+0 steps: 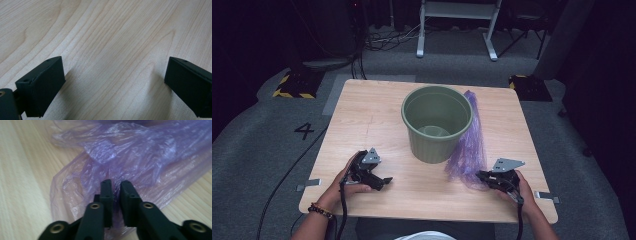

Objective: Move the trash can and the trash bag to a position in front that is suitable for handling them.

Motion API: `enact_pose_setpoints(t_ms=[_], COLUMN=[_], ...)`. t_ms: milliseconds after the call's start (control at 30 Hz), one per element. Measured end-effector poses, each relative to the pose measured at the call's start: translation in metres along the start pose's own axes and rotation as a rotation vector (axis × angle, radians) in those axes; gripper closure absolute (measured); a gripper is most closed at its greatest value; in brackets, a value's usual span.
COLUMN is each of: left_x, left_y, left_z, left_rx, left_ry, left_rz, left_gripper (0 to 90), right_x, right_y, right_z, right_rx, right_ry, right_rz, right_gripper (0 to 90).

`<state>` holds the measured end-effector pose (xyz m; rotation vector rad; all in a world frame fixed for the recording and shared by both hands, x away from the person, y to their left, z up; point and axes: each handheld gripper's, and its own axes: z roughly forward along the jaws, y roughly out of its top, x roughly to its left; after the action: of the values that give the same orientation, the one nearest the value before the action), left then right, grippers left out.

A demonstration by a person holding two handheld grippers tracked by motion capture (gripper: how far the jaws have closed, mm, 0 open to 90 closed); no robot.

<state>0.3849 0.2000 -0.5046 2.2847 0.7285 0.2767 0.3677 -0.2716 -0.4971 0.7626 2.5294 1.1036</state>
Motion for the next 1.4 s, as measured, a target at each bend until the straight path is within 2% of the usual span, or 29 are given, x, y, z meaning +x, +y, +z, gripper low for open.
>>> enact_pose_setpoints(t_ms=[33,100,200,233,267,300,400,533,667,700,733,767,800,867,900,933,967,1000,1033,1067,1100,1200,1233,1400], left_x=[0.0,0.0,0.0,0.0,0.0,0.0,0.0,0.0,0.0,0.0,0.0,0.0,0.0,0.0,0.0,0.0,0.0,0.0,0.0,0.0,0.0,0.0,0.0,0.0], left_y=[0.0,0.0,0.0,0.0,0.0,0.0,0.0,0.0,0.0,0.0,0.0,0.0,0.0,0.0,0.0,0.0,0.0,0.0,0.0,0.0,0.0,0.0,0.0,0.0], left_z=[0.0,0.0,0.0,0.0,0.0,0.0,0.0,0.0,0.0,0.0,0.0,0.0,0.0,0.0,0.0,0.0,0.0,0.0,0.0,0.0,0.0,0.0,0.0,0.0], left_rx=[-0.001,-0.001,-0.001,0.0,-0.001,-0.001,-0.001,-0.001,0.0,0.0,-0.001,-0.001,-0.001,0.0,-0.001,0.0,-0.001,0.0,-0.001,-0.001,-0.001,-0.001,0.0,-0.001], left_ry=[0.0,0.0,0.0,0.0,-0.001,0.0,0.0,0.0,-0.001,0.0,0.0,0.0,0.0,0.0,0.0,0.0,0.0,0.0,0.0,0.0,0.0,0.0,0.0,0.001], left_rz=[0.001,0.001,0.001,0.0,0.0,0.0,0.0,0.001,0.0,0.0,0.001,0.001,0.001,-0.001,0.0,-0.001,0.0,-0.001,0.0,0.0,0.0,0.0,-0.001,0.0], left_gripper=[2.7,2.7,2.7,2.7,2.7,2.7,2.7,2.7,2.7,2.7,2.7,2.7,2.7,2.7,2.7,2.7,2.7,2.7,2.7,2.7,2.7,2.7,2.7,2.7], right_x=[0.008,0.015,0.025,0.025,0.03,0.032,0.037,0.043,0.041,0.038,0.038,0.03,0.03,0.023,0.016,0.016,0.013,0.013,0.013,0.013,0.014,0.015,0.017,0.025], right_y=[0.004,0.009,0.016,0.016,0.021,0.023,0.028,0.035,0.035,0.034,0.034,0.031,0.031,0.026,0.02,0.02,0.016,0.016,0.014,0.014,0.015,0.017,0.019,0.023], right_z=[0.004,0.009,0.013,0.013,0.011,0.009,0.003,-0.014,-0.025,-0.033,-0.033,-0.039,-0.039,-0.038,-0.03,-0.03,-0.022,-0.022,-0.012,-0.012,-0.004,0.002,0.008,0.019], right_rx=[-0.001,0.003,0.003,0.003,-0.015,-0.021,-0.043,-0.087,-0.118,-0.141,-0.141,-0.15,-0.15,-0.133,-0.109,-0.109,-0.098,-0.098,-0.08,-0.08,-0.086,-0.086,-0.081,-0.055], right_ry=[0.009,0.024,0.043,0.043,0.058,0.059,0.065,0.055,0.034,-0.001,-0.001,-0.016,-0.016,-0.026,-0.027,-0.027,-0.012,-0.012,-0.007,-0.007,0.004,0.018,0.036,0.076], right_rz=[-0.008,-0.001,-0.006,-0.006,0.001,0.002,-0.01,-0.024,-0.015,-0.031,-0.031,-0.035,-0.035,-0.047,-0.037,-0.037,-0.029,-0.029,-0.034,-0.034,-0.047,-0.052,-0.064,-0.096], right_gripper=[72.2,57.6,43.2,43.2,35.7,32.0,28.6,22.7,24.2,31.1,31.1,43.1,43.1,48.6,54.3,54.3,57.1,57.1,59.4,59.4,64.7,67.4,70.1,72.5])
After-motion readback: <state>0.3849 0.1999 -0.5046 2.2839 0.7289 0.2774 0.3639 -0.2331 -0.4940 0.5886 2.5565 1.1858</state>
